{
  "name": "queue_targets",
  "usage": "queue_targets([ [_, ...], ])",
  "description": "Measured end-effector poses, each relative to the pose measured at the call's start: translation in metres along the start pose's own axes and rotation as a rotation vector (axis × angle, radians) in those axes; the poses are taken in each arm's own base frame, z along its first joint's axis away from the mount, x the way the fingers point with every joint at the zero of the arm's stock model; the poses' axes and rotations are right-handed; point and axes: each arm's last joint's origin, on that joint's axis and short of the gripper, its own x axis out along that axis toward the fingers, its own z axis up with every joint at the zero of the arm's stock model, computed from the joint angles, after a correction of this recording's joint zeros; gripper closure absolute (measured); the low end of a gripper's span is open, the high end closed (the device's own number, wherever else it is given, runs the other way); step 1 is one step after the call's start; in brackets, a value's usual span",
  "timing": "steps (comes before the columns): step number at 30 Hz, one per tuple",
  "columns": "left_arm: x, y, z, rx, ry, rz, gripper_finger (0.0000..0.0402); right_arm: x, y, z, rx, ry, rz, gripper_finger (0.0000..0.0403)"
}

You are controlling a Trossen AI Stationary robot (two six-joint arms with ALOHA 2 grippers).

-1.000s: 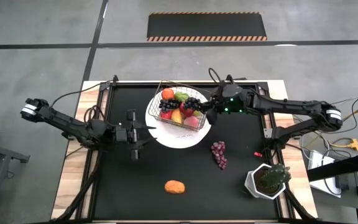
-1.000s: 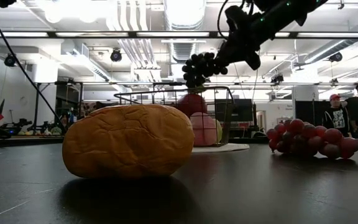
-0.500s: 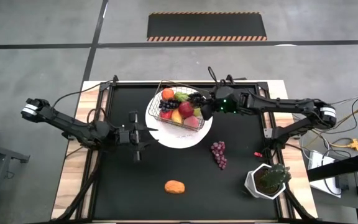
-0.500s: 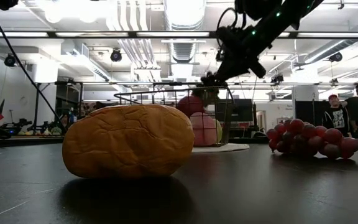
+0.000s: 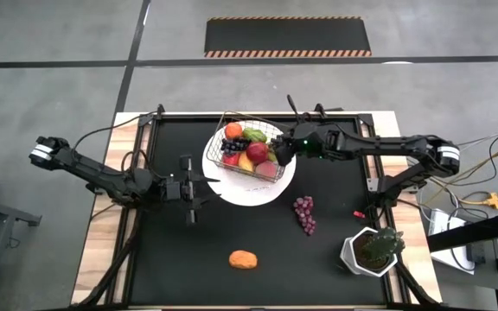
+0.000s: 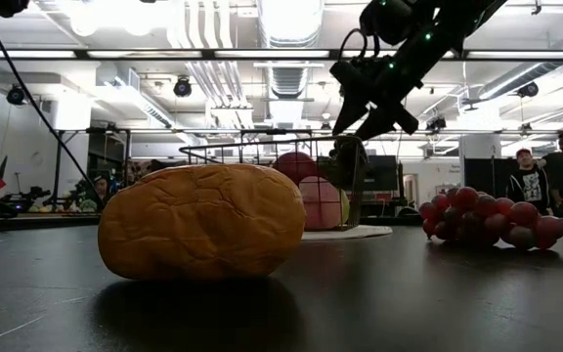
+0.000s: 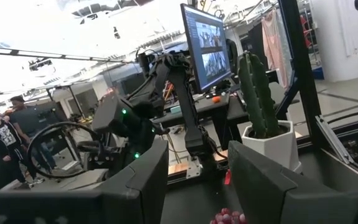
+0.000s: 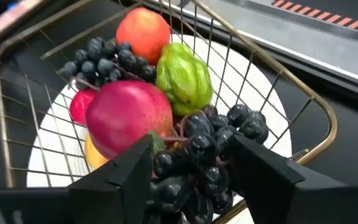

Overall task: Build produce basket
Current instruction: Put the black grapes into the silver basket, then put the pink grapes into the silver basket

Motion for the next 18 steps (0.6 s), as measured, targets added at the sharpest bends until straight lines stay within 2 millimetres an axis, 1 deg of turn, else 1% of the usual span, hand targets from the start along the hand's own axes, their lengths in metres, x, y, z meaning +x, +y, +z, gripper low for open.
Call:
queue_targets([
  [6,0.0,0.0,0.0,0.0,0.0,0.0,0.0252,-0.013,0.001,0.009,0.013,-0.046,0.026,0.0183],
  [12,0.0,0.0,0.0,-0.002,0.001,0.0,0.0252,-0.028,0.003,0.017,0.021,-0.09,0.06,0.0183],
  [15,0.0,0.0,-0.001,-0.001,0.002,-0.001,0.0252,-0.032,0.009,0.018,0.006,-0.114,0.088,0.0183],
  [18,0.0,0.0,-0.001,-0.001,0.002,-0.001,0.0252,-0.032,0.02,0.018,-0.024,-0.169,0.146,0.0184],
])
